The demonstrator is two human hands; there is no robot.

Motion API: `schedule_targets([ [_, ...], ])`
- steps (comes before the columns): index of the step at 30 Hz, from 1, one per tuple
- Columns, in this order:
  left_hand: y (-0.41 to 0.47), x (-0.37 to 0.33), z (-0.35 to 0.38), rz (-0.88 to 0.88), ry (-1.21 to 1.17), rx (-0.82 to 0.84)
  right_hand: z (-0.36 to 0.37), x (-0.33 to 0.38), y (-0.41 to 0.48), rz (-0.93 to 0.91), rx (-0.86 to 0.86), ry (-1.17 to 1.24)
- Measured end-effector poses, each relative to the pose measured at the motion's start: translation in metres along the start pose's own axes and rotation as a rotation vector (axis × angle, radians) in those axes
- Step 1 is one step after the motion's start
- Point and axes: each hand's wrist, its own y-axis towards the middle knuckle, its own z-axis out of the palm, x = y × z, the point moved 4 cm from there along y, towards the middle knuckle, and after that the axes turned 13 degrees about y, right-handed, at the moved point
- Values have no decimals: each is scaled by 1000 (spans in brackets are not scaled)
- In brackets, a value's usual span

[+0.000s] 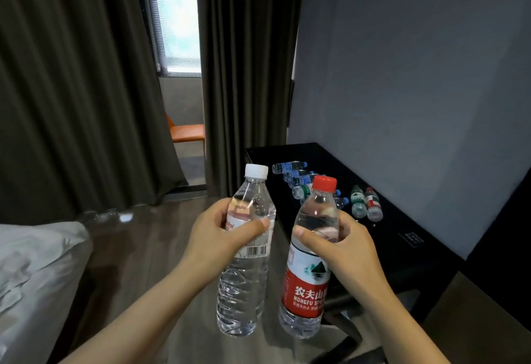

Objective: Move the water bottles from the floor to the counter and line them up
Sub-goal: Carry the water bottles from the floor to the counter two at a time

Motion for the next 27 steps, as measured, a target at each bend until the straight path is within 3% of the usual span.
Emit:
schedule_targets([
  [13,181,59,64,-55,-17,154,-21,-62,165,73,-131,-26],
  [27,365,111,138,54,-59,509,-25,-124,264,135,-531,-71],
])
